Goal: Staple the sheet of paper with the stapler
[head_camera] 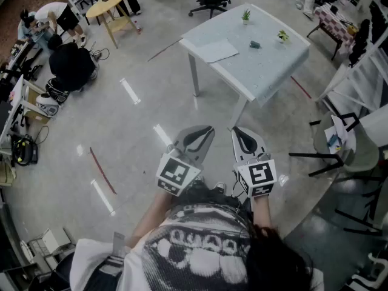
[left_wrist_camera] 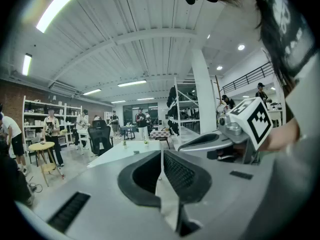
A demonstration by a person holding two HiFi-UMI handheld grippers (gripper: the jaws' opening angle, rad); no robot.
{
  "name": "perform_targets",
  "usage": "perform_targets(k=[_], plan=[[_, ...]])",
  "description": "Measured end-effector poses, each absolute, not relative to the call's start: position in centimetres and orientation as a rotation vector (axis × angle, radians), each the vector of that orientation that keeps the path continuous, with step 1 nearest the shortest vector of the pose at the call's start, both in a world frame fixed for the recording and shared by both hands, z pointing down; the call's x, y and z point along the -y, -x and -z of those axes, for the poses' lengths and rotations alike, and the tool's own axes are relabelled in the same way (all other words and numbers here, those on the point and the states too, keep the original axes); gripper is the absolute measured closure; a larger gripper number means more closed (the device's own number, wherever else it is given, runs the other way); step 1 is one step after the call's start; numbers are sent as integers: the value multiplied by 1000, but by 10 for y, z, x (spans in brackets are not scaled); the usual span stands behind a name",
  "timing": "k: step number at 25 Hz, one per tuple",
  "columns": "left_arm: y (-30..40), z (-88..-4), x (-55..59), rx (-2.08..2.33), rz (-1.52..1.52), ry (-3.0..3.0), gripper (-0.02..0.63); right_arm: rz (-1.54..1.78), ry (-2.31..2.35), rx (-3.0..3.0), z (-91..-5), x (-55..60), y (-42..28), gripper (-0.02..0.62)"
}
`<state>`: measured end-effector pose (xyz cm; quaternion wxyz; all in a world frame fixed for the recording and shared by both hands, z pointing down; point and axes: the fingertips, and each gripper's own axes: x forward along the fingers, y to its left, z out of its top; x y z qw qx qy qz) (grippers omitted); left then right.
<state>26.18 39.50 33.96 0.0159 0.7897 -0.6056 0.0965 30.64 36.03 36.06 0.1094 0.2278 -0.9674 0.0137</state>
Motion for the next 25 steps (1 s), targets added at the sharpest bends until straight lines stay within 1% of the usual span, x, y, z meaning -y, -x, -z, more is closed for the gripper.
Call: perform_targets(k=[11, 19, 25], plan=[[-228, -341, -398, 1892, -281, -2443, 591, -55, -635, 2871, -360, -364, -271, 598], [-185, -345, -408, 1895, -273, -2440, 591, -95, -635, 2866, -370, -368, -230, 598], [-155, -359, -416, 1865, -273, -2418, 591, -147, -665, 2830, -385, -370, -213, 598]])
